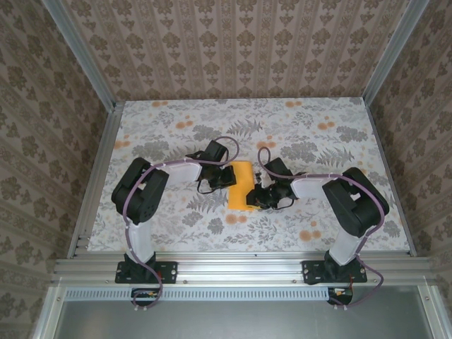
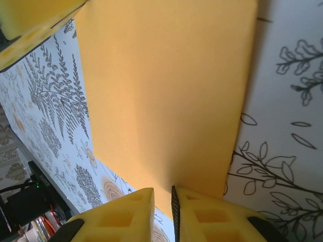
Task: Fold a paper plane with a square sheet of paper (pick it up from the middle)
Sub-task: Fold the square sheet of paper in half at the center of the table.
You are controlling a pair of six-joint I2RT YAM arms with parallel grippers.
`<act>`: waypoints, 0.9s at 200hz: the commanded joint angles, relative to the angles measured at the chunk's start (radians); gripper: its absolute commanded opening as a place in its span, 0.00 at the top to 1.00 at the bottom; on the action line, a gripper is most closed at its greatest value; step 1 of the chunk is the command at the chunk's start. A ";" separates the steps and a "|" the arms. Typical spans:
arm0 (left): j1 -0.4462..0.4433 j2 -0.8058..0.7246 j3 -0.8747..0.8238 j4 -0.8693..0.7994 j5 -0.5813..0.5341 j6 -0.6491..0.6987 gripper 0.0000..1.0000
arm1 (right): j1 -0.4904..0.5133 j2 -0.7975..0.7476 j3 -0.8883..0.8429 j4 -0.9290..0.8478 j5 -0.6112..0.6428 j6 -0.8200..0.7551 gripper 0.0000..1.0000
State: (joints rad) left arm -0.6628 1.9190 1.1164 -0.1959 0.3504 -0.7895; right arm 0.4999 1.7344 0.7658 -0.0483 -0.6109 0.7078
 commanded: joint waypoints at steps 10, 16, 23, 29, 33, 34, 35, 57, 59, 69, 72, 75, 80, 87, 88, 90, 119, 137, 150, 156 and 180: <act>-0.012 0.055 -0.010 -0.088 -0.051 0.024 0.92 | -0.007 -0.033 0.032 -0.057 0.014 -0.009 0.80; -0.012 0.055 -0.010 -0.088 -0.050 0.024 0.92 | -0.011 -0.051 0.058 -0.068 0.026 -0.015 0.80; -0.011 0.055 -0.010 -0.088 -0.050 0.027 0.92 | -0.017 -0.061 0.091 -0.083 0.042 -0.024 0.80; -0.012 0.054 -0.010 -0.087 -0.049 0.028 0.92 | -0.021 -0.062 0.121 -0.095 0.064 -0.031 0.79; -0.012 0.055 -0.010 -0.088 -0.049 0.030 0.92 | -0.026 -0.059 0.141 -0.101 0.080 -0.035 0.80; -0.012 0.055 -0.010 -0.088 -0.049 0.029 0.92 | -0.027 -0.057 0.146 -0.102 0.084 -0.035 0.80; -0.012 0.055 -0.010 -0.088 -0.048 0.029 0.92 | -0.028 -0.056 0.149 -0.103 0.089 -0.036 0.80; -0.012 0.053 -0.012 -0.088 -0.047 0.031 0.92 | -0.057 0.018 0.249 -0.127 0.153 -0.035 0.80; -0.012 0.054 -0.010 -0.088 -0.047 0.032 0.92 | -0.060 0.027 0.257 -0.127 0.154 -0.035 0.80; -0.012 0.053 -0.010 -0.091 -0.044 0.034 0.92 | -0.070 0.068 0.294 -0.125 0.154 -0.033 0.81; -0.012 0.053 -0.010 -0.092 -0.045 0.036 0.92 | -0.073 0.079 0.304 -0.125 0.153 -0.033 0.81; -0.012 0.054 -0.009 -0.093 -0.045 0.036 0.92 | -0.075 0.090 0.313 -0.123 0.152 -0.033 0.81; -0.011 0.052 -0.009 -0.094 -0.045 0.036 0.92 | -0.077 0.106 0.330 -0.121 0.148 -0.035 0.81; -0.012 0.051 -0.010 -0.095 -0.045 0.038 0.92 | -0.080 0.130 0.350 -0.121 0.142 -0.039 0.81; -0.012 0.052 -0.009 -0.095 -0.045 0.038 0.92 | -0.081 0.133 0.353 -0.122 0.140 -0.040 0.81; -0.012 0.052 -0.011 -0.096 -0.045 0.038 0.92 | -0.082 0.140 0.359 -0.121 0.138 -0.040 0.81; -0.012 0.055 -0.012 -0.098 -0.044 0.041 0.92 | -0.100 0.228 0.398 -0.102 0.075 -0.039 0.81; -0.012 0.058 -0.012 -0.102 -0.045 0.042 0.92 | -0.117 0.260 0.397 -0.089 0.082 -0.035 0.81; -0.012 0.060 -0.011 -0.105 -0.045 0.042 0.92 | -0.136 0.272 0.386 -0.061 0.089 -0.021 0.81; -0.012 0.060 -0.010 -0.108 -0.047 0.042 0.92 | -0.146 0.277 0.379 -0.044 0.088 -0.010 0.81; -0.012 0.060 -0.009 -0.120 -0.050 0.048 0.92 | -0.169 0.289 0.363 -0.004 0.074 0.028 0.81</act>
State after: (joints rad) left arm -0.6628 1.9198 1.1183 -0.1989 0.3511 -0.7677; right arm 0.3592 1.9949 1.1454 -0.0994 -0.5301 0.6941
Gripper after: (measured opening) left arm 0.084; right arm 0.189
